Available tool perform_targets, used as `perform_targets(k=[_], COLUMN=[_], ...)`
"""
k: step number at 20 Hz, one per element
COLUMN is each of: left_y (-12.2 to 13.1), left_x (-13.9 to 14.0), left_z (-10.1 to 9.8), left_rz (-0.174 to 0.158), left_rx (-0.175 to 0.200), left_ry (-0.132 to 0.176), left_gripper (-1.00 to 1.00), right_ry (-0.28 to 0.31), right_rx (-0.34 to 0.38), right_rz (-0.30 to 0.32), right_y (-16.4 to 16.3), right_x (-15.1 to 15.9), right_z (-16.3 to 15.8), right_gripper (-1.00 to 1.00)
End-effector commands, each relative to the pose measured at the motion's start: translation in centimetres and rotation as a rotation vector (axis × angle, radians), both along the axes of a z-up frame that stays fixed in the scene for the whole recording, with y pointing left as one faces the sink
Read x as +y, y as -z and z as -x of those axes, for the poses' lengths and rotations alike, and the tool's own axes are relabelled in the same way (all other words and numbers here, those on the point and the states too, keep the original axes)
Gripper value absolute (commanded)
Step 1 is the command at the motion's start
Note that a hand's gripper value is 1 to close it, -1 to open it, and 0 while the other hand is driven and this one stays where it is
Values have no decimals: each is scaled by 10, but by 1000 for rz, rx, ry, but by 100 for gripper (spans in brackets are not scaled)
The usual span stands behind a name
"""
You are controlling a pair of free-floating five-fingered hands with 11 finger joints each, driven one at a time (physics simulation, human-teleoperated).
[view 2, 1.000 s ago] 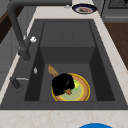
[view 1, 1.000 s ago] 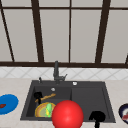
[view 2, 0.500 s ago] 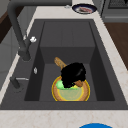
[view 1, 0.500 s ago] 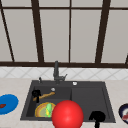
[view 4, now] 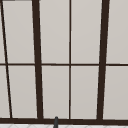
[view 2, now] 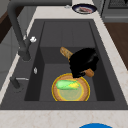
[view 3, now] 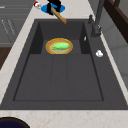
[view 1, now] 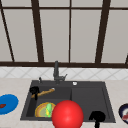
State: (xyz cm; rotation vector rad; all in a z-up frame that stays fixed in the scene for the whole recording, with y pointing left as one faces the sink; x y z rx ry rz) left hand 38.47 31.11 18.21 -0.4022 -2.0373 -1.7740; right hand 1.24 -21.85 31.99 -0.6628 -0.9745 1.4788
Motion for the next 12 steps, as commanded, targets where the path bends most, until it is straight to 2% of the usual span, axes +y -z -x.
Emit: perform_targets(k=[1, 5, 6, 10, 12], left_y=[-29, -55, -59, -73, -79], left_x=[4, 14, 19, 32, 39], left_z=[13, 30, 34, 40, 44], left_rz=[0, -16, -18, -11, -12], left_rx=[-53, -59, -70, -101, -108], left_ry=[15, 32, 43, 67, 67], left_gripper=[100, 100, 100, 100, 100], right_ry=[0, 0, 0, 0, 0], right_rx=[0, 0, 0, 0, 0], right_rz=[0, 0, 0, 0, 0], right_y=[0, 0, 0, 0, 0], right_x=[0, 0, 0, 0, 0], right_z=[0, 0, 0, 0, 0], right_gripper=[0, 0, 0, 0, 0])
